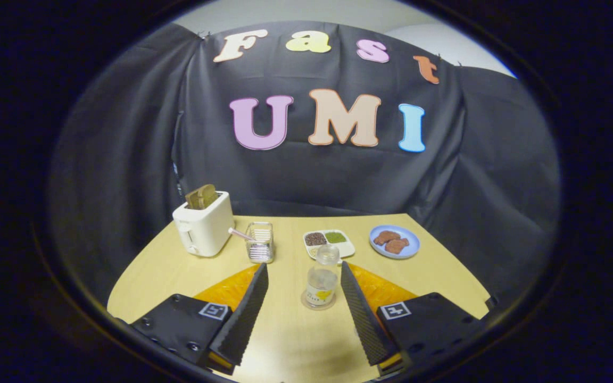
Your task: Take the bottle from table, then pour the juice into the cup, finally place the bottle on the coaster
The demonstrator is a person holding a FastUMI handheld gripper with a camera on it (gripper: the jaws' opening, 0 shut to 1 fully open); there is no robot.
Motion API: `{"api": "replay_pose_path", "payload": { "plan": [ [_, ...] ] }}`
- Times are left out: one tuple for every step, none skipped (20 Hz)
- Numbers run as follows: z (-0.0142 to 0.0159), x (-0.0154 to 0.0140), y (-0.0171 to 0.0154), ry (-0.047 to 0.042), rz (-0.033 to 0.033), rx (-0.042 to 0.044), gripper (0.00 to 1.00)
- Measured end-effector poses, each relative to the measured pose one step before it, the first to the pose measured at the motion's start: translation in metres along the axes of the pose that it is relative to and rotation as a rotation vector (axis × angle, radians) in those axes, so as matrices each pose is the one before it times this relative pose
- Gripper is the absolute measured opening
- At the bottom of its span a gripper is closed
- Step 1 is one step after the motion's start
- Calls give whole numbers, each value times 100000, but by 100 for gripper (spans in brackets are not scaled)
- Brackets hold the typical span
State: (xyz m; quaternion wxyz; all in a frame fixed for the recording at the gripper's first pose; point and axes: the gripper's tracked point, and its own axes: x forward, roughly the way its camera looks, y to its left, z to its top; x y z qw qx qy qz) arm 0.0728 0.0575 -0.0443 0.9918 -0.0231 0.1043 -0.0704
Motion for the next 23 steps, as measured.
{"api": "replay_pose_path", "payload": {
  "plan": [
    [688,-535,353,-2031,2299,1030,88],
    [533,-268,98,-1648,1255,1136,88],
    [752,-768,199,-1689,1015,670,88],
    [354,-19,-259,-1219,188,44,88],
    [342,-321,-406,-701,-626,-700,88],
    [343,-306,-260,-750,-476,-937,88],
    [314,-315,-193,-490,-356,-797,88],
    [132,-81,-153,-248,-221,-460,88],
    [95,-189,-110,-140,-129,-185,88],
    [111,-213,-275,-135,-538,-15,88],
    [95,-230,-180,-143,-404,116,88],
    [-56,-96,-340,60,-688,392,88],
    [68,-232,-259,-76,-651,510,88],
    [24,-96,-390,-70,-914,582,88],
    [-30,0,-438,-18,-830,570,88],
    [27,-43,-355,-276,-766,577,88],
    [54,40,-383,-180,-616,501,88],
    [94,-137,-352,-300,-406,439,88],
    [86,37,-399,-245,-712,330,88],
    [67,-154,-383,-151,-341,413,88],
    [108,-118,-249,-125,-271,441,88],
    [-24,8,-241,-163,-189,453,88],
    [112,-92,-178,-308,-47,439,88]
  ]
}}
